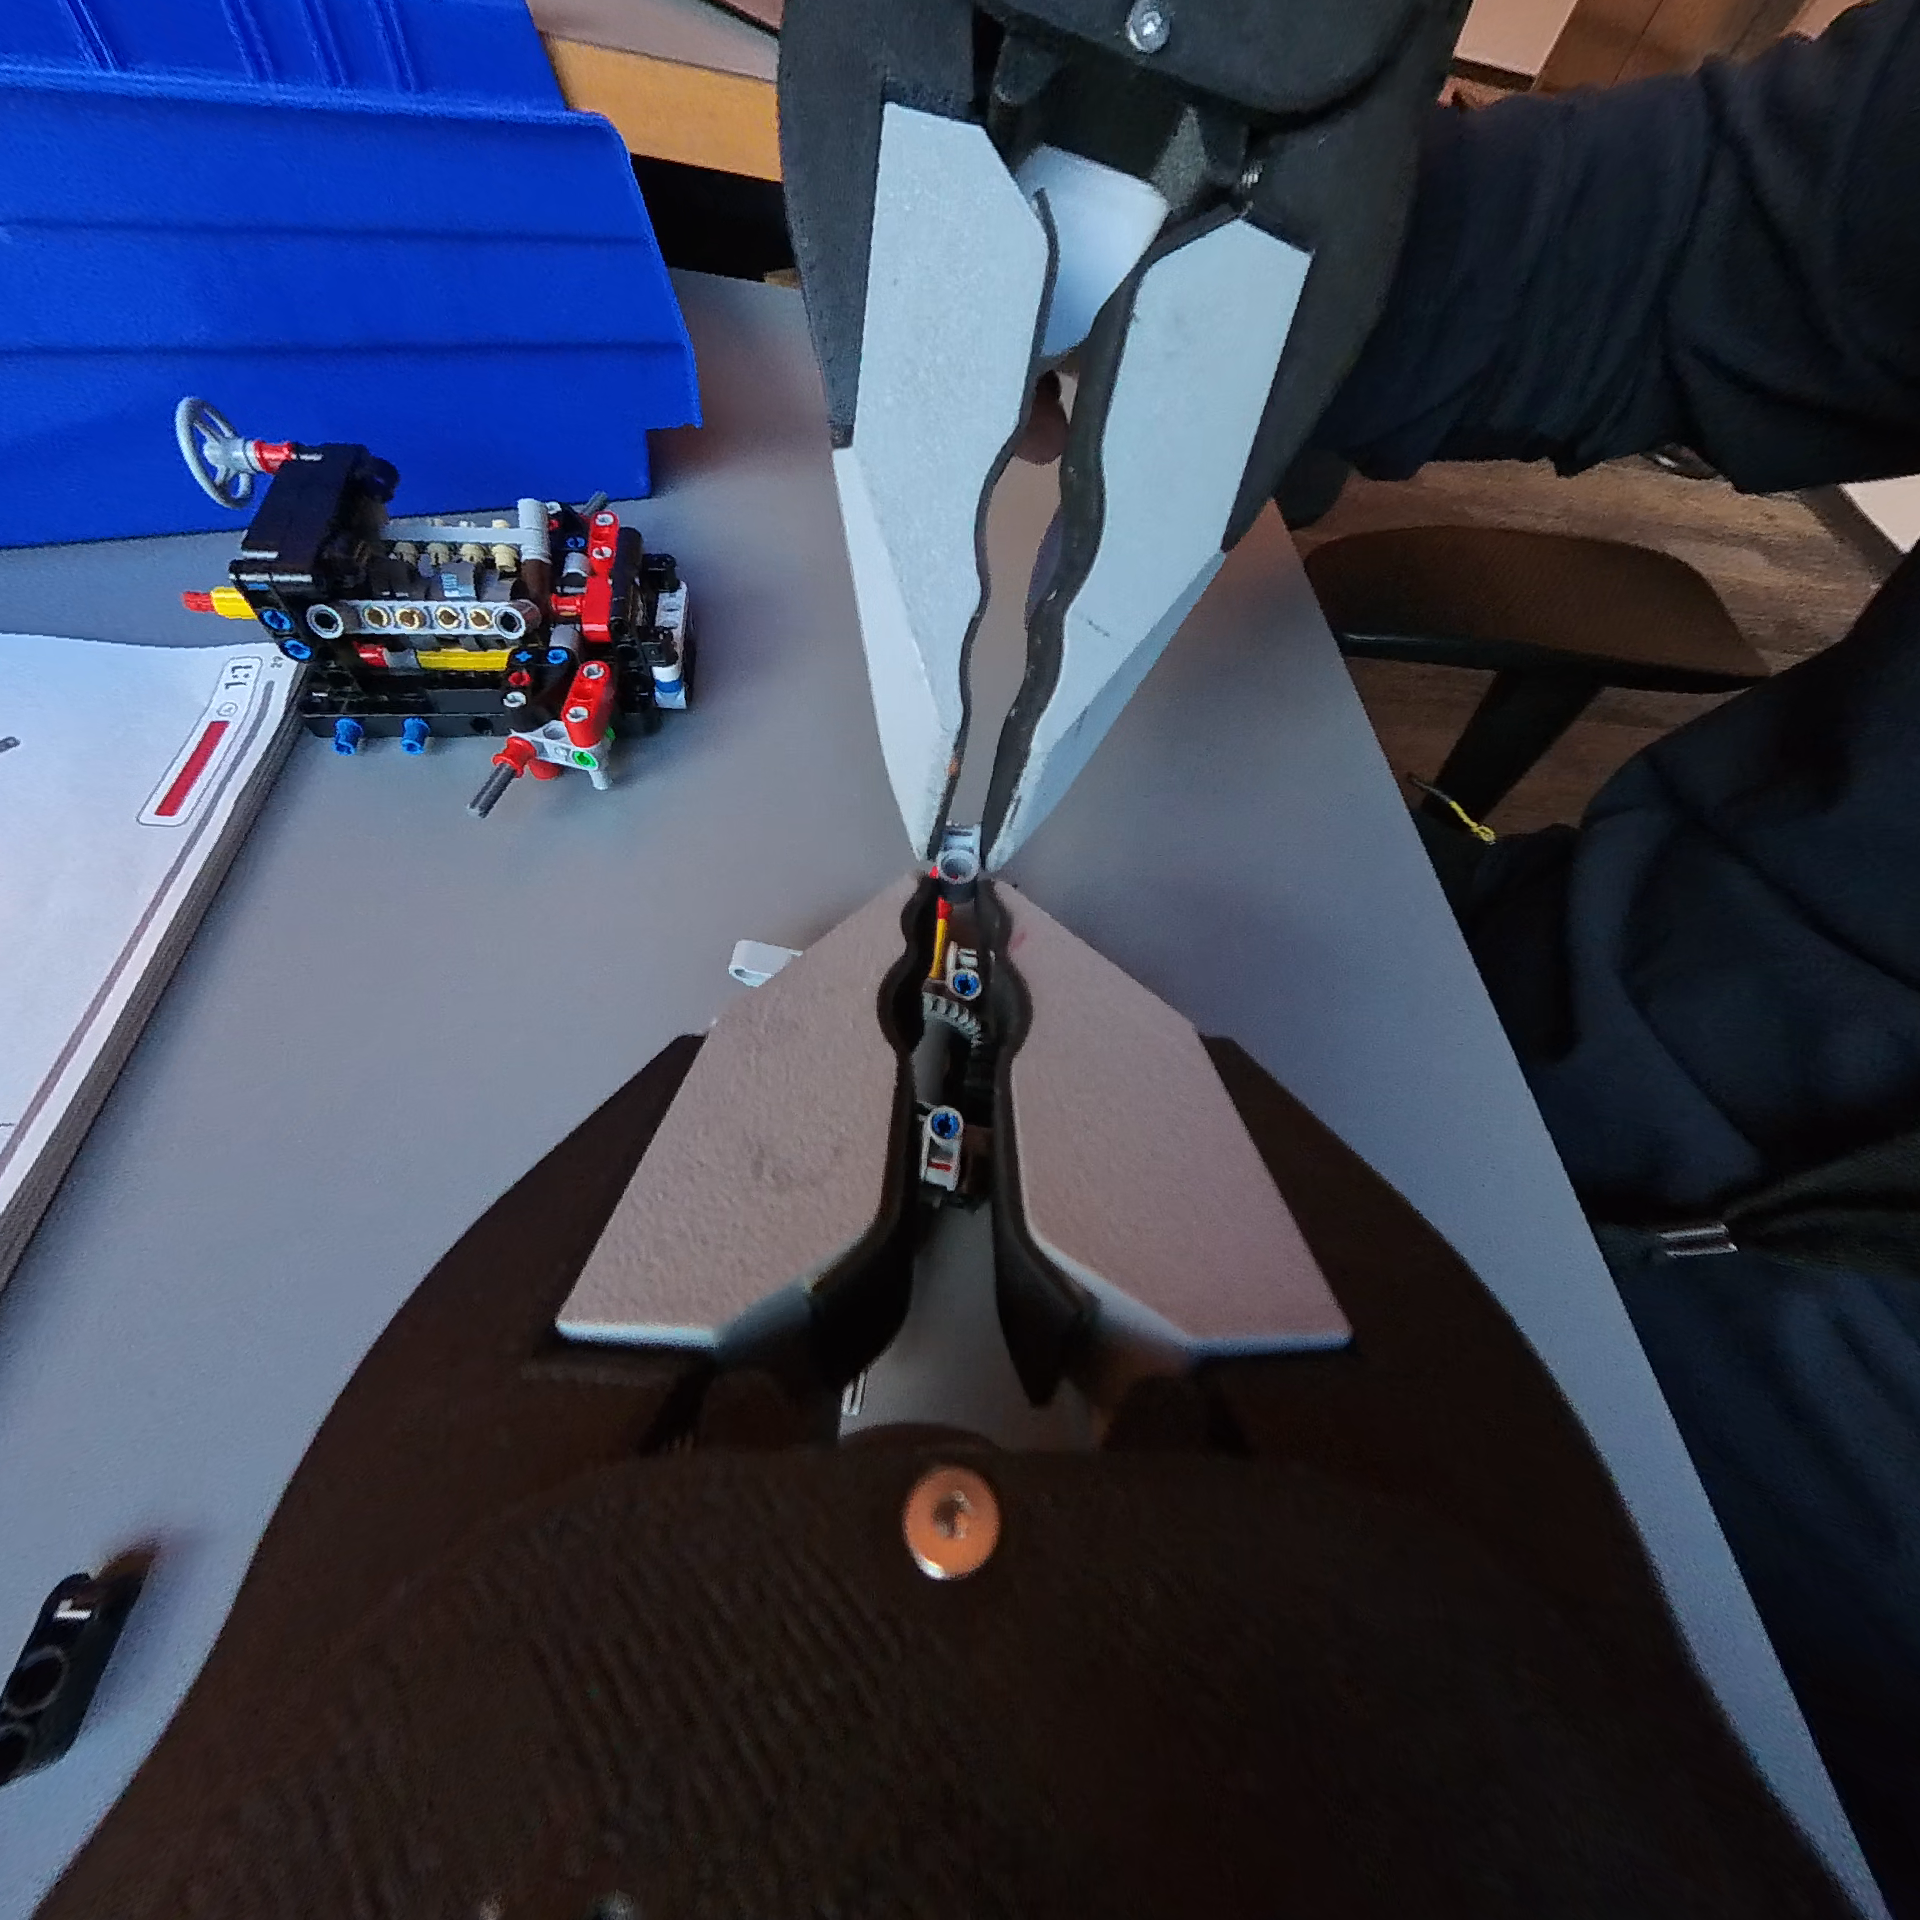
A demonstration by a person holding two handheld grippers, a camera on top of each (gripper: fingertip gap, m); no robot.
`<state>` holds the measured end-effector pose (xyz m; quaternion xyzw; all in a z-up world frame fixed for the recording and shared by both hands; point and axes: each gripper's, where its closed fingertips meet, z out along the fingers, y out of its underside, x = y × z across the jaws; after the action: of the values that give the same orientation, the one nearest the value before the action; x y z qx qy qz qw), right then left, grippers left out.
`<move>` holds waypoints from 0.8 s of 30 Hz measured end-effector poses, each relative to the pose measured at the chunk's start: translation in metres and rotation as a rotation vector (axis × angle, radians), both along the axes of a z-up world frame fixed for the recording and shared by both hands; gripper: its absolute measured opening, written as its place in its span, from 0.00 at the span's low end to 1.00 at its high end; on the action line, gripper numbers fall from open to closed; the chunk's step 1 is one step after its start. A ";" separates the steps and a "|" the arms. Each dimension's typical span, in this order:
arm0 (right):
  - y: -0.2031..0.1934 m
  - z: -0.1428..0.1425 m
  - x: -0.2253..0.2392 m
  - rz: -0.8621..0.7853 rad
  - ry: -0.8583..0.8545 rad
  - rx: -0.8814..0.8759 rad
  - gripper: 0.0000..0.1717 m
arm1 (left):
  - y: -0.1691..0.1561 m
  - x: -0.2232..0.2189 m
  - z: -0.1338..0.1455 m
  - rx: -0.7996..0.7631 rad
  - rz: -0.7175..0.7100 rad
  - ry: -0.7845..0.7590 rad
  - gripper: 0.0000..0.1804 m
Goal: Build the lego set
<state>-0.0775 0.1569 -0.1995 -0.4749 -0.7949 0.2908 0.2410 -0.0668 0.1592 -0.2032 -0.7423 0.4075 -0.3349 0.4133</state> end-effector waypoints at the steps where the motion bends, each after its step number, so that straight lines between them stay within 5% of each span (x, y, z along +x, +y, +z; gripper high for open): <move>1: 0.000 -0.001 0.000 0.005 -0.011 0.008 0.02 | 0.000 0.000 -0.001 -0.001 -0.001 0.009 0.02; 24: -0.002 -0.017 0.000 0.040 -0.119 0.154 0.03 | -0.002 -0.001 -0.016 -0.097 0.013 0.045 0.02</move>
<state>-0.0777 0.1550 -0.2163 -0.4553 -0.8372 0.2048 0.2231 -0.0678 0.1575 -0.2188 -0.7714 0.3953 -0.3347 0.3696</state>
